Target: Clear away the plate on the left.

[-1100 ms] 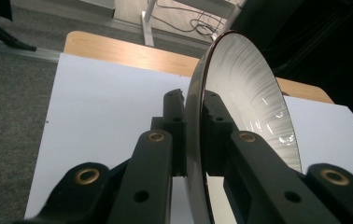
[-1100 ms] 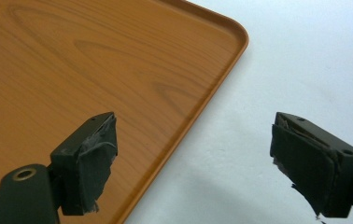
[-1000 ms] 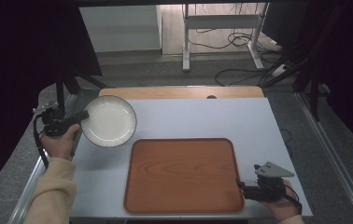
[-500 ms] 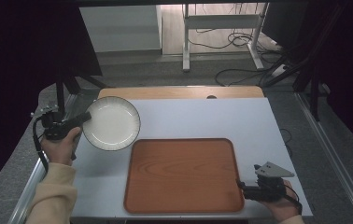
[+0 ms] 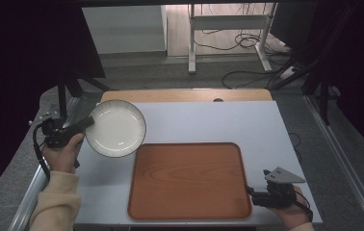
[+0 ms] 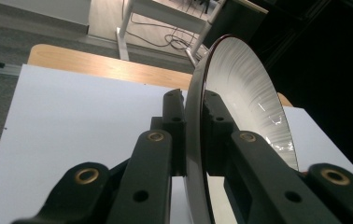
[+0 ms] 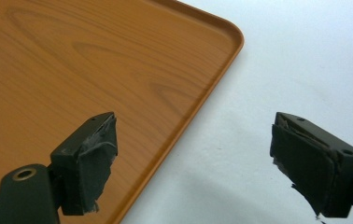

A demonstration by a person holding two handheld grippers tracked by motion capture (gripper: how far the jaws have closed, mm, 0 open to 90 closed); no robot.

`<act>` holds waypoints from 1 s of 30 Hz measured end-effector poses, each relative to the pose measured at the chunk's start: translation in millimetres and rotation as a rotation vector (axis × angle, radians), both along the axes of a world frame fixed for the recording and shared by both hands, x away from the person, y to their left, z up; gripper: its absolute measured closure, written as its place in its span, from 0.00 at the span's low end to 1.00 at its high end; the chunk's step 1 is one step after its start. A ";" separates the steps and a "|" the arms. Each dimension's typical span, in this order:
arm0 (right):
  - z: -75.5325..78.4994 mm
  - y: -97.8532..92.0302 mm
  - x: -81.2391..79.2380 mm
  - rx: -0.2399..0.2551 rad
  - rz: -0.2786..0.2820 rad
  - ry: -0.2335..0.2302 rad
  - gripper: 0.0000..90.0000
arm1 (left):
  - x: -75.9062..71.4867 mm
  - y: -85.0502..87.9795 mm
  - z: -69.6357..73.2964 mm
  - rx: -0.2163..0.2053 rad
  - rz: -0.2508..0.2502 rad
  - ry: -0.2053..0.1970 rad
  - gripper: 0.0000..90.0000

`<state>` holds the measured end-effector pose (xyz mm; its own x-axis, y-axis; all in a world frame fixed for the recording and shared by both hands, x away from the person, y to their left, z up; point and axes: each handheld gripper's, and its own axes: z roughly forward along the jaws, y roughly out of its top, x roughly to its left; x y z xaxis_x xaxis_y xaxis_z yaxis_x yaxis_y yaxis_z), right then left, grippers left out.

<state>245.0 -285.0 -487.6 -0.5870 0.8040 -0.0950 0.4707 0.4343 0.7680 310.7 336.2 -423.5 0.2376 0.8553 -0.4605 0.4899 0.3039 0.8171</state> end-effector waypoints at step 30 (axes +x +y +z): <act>1.2 -2.2 1.0 0.001 -0.014 -0.008 0.16 | -13.5 -30.2 3.9 0.015 -0.101 -0.011 0.91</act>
